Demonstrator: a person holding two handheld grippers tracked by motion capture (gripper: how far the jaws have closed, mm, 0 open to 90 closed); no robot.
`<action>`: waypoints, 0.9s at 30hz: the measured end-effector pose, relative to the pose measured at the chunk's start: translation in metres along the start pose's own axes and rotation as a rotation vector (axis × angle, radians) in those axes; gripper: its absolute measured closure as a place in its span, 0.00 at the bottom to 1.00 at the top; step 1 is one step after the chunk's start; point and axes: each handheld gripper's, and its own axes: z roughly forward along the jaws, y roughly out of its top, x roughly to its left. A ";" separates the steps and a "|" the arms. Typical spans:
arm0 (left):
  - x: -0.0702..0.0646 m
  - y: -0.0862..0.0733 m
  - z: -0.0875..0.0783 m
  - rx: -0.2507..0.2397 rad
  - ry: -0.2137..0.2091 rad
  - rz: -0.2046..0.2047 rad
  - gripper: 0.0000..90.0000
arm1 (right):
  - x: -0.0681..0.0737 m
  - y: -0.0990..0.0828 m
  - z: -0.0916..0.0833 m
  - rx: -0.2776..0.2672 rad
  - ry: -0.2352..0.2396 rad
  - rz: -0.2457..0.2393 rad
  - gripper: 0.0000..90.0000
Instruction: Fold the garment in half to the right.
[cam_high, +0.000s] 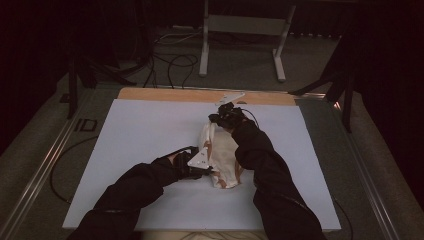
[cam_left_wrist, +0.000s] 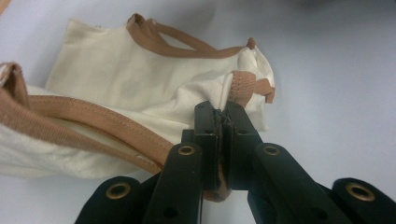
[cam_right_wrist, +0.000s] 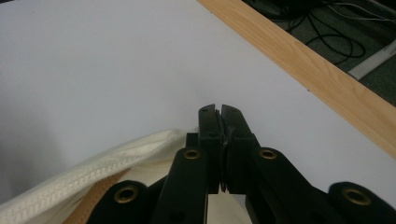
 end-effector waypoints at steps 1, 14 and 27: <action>0.000 0.001 0.000 0.003 0.000 0.006 0.97 | -0.001 -0.001 -0.001 -0.002 -0.004 0.000 0.98; 0.002 0.014 0.009 0.008 -0.009 0.030 0.96 | -0.014 -0.014 -0.018 -0.006 -0.032 0.023 0.98; 0.002 0.022 0.025 0.030 -0.041 0.046 0.96 | -0.024 -0.031 -0.029 -0.004 -0.047 0.050 0.98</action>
